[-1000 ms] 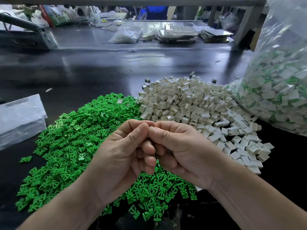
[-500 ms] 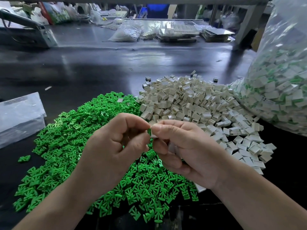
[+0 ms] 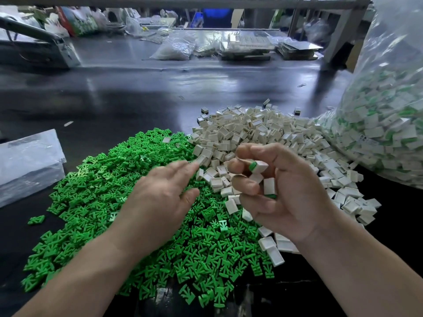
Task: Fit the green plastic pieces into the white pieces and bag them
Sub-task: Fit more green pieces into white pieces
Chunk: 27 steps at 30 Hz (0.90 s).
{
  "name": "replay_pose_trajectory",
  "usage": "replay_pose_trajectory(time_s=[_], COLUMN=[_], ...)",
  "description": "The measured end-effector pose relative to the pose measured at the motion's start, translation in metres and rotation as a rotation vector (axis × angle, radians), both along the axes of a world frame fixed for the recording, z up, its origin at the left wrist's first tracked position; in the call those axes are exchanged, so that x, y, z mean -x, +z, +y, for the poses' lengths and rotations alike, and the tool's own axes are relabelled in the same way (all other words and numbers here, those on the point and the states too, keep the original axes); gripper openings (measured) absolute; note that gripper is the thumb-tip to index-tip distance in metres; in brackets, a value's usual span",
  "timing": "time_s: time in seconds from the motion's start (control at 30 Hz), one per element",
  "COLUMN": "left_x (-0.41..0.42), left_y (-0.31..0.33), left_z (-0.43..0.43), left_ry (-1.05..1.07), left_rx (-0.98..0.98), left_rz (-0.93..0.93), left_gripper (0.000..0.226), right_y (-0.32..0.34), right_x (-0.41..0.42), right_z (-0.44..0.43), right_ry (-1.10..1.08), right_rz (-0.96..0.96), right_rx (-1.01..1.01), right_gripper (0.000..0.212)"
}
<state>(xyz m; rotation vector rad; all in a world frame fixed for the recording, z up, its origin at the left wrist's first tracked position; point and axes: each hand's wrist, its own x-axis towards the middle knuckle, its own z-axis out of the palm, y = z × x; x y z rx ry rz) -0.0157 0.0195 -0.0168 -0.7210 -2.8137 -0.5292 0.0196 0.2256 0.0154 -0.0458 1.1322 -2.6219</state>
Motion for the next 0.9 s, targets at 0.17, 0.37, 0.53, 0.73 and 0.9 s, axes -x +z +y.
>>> replay_pose_trajectory(time_s=[0.17, 0.37, 0.53, 0.73, 0.9], left_x=[0.003, 0.004, 0.003, 0.003, 0.000], left_y=[-0.003, -0.004, -0.005, -0.002, -0.001], left_z=[0.004, 0.011, 0.011, 0.013, 0.013], left_ry=[-0.074, -0.094, -0.080, -0.138, -0.112], left_rx=[0.095, 0.065, 0.003, 0.021, -0.040], left_rz=[0.107, 0.130, 0.121, 0.153, 0.150], left_gripper=[0.034, 0.032, 0.020, 0.017, 0.010], right_y=[-0.003, -0.007, -0.007, -0.007, -0.008], right_x=[-0.001, -0.003, -0.004, -0.005, -0.005], right_z=[-0.004, -0.010, -0.011, -0.015, -0.014], right_ry=[-0.036, -0.077, -0.074, -0.079, -0.081], right_rz=[0.013, 0.002, 0.019, 0.066, 0.058], right_rx=[-0.237, -0.406, -0.467, -0.597, -0.618], right_gripper=[0.009, 0.002, 0.012, 0.023, 0.020])
